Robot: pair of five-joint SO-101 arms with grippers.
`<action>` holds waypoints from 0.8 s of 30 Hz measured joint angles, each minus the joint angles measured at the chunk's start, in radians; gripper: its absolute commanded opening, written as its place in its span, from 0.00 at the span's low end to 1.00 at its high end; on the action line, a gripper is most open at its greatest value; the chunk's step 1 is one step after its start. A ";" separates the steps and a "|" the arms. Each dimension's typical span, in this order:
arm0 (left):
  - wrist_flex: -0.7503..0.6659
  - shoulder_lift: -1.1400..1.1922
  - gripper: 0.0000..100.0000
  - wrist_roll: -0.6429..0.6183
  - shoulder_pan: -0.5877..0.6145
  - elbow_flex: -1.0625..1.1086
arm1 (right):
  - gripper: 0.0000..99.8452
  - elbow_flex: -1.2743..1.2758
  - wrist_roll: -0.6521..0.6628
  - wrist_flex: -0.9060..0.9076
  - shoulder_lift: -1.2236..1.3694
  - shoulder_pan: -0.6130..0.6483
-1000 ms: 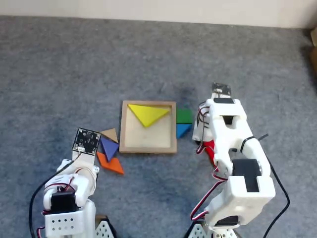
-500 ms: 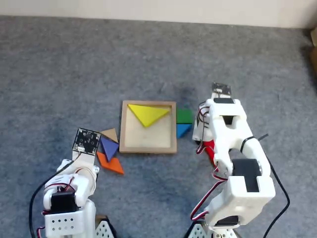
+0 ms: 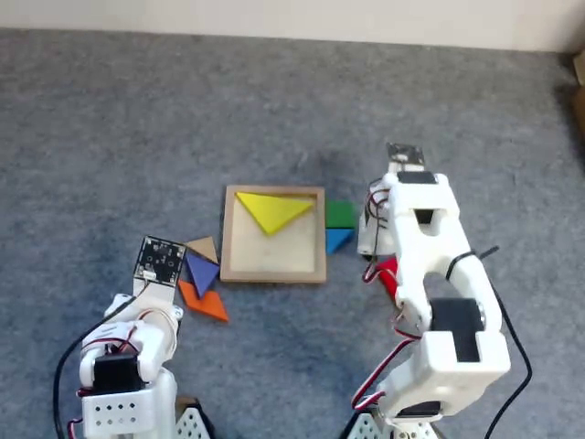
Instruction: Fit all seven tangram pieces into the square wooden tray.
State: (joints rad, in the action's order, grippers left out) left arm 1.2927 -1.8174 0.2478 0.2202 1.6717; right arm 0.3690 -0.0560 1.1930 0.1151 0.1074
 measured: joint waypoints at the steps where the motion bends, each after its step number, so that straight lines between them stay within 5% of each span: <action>1: 0.000 0.000 0.01 0.000 0.000 0.000 | 0.28 0.000 0.002 0.000 -0.009 0.000; 10: 0.000 0.000 0.01 0.000 0.000 0.000 | 0.37 0.000 -0.012 0.002 -0.020 0.000; 24: 0.000 0.000 0.01 0.000 0.000 0.000 | 0.37 0.000 -0.043 0.000 0.091 0.000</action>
State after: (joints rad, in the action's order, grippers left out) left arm 1.2927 -1.8174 0.2478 0.2202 1.6717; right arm 0.3690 -0.0990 1.1930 0.2056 0.1074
